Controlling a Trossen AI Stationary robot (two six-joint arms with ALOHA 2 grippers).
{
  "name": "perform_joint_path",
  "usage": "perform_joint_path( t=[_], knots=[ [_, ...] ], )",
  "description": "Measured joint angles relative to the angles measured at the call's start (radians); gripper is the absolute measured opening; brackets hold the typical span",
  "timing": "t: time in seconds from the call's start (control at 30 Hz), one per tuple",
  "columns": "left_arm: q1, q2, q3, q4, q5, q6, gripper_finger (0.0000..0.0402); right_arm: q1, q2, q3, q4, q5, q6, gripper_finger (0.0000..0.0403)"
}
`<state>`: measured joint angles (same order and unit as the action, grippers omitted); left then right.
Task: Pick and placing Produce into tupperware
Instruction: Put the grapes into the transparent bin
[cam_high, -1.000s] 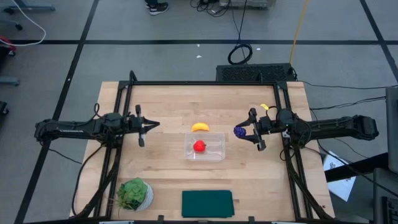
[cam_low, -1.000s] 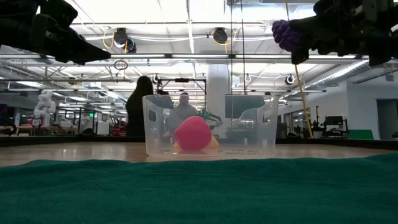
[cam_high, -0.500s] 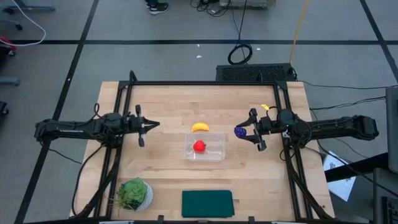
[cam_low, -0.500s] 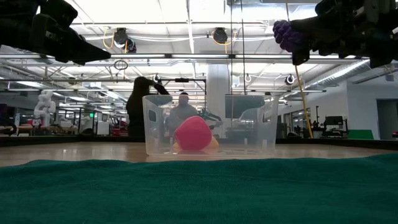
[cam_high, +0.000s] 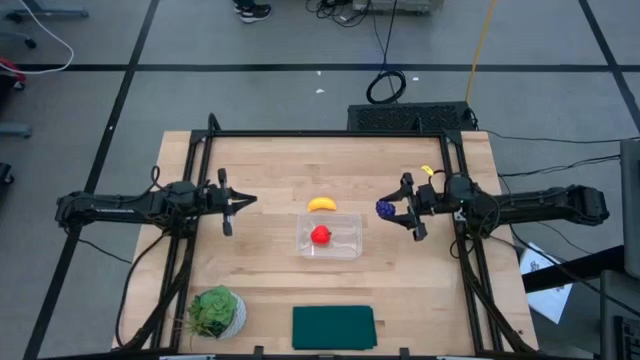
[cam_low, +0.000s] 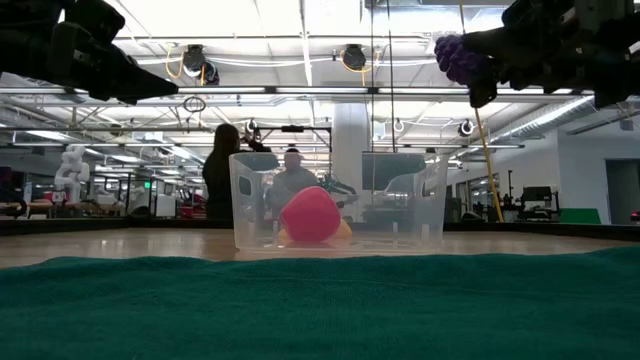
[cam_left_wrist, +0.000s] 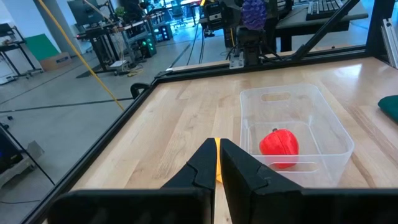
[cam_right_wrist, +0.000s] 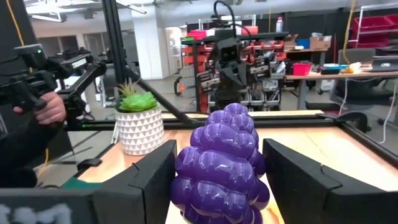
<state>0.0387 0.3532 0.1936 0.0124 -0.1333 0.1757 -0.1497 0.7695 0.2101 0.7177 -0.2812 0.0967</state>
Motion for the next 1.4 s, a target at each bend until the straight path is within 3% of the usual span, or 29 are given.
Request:
perform_joint_path(
  t=[0.27, 1.1, 1.4],
  knots=[
    [0.0, 0.0, 0.0, 0.012, 0.0, 0.003, 0.0026, 0.0, 0.075, 0.119, -0.17, -0.002, -0.022, 0.0209],
    [0.0, 0.0, 0.0, 0.011, 0.0, 0.003, 0.0026, -0.002, 0.379, 0.398, -0.323, -0.073, -0.039, 0.0208],
    [0.0, 0.0, 0.0, 0.011, 0.0, 0.003, 0.0026, -0.009, 0.505, 0.604, -0.562, -0.123, -0.069, 0.0208]
  ],
)
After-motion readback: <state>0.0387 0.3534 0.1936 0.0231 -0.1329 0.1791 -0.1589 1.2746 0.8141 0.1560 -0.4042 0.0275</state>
